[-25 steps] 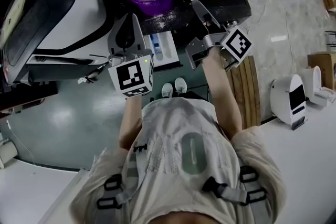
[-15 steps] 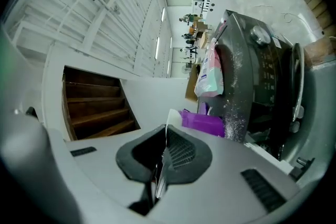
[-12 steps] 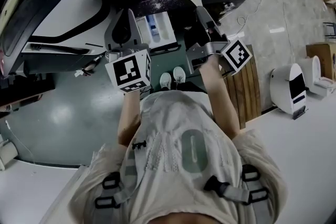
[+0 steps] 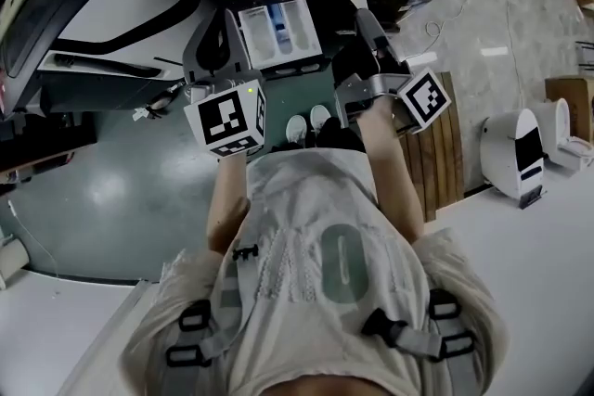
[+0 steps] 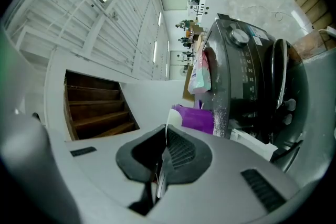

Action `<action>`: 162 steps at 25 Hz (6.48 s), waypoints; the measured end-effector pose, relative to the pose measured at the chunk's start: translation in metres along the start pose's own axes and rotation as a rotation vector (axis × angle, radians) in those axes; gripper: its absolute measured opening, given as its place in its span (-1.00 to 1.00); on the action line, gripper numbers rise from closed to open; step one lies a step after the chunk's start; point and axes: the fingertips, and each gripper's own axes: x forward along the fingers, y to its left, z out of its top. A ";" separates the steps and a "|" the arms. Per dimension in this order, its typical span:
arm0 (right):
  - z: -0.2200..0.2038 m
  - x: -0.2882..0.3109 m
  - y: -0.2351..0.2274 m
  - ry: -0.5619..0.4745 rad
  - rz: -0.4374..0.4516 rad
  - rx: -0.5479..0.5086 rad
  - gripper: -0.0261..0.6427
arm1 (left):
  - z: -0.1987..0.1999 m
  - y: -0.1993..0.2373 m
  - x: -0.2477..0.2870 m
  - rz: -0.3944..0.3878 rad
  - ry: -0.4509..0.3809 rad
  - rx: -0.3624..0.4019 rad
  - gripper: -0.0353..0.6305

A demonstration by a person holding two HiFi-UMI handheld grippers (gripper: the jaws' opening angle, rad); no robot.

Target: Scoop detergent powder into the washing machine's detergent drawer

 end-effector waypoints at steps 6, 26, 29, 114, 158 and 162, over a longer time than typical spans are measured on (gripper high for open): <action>-0.026 -0.002 -0.003 0.044 0.019 0.032 -0.89 | -0.004 0.014 -0.019 0.033 -0.005 0.011 -0.83; -0.138 0.017 -0.025 0.266 -0.003 0.079 -0.89 | -0.044 0.083 -0.072 0.180 0.057 -0.020 -0.83; -0.146 0.023 -0.025 0.285 -0.003 0.074 -0.89 | -0.047 0.092 -0.075 0.195 0.060 -0.024 -0.83; -0.195 0.018 -0.107 0.934 0.140 -2.852 -0.89 | -0.084 0.100 -0.061 0.156 0.131 -0.071 -0.83; -0.139 0.051 -0.006 0.646 -0.066 -1.921 -0.89 | 0.013 0.058 -0.056 0.144 -0.027 -0.028 -0.83; -0.117 0.041 -0.005 0.589 -0.137 -1.736 -0.89 | 0.016 0.041 -0.058 0.118 -0.028 0.004 -0.83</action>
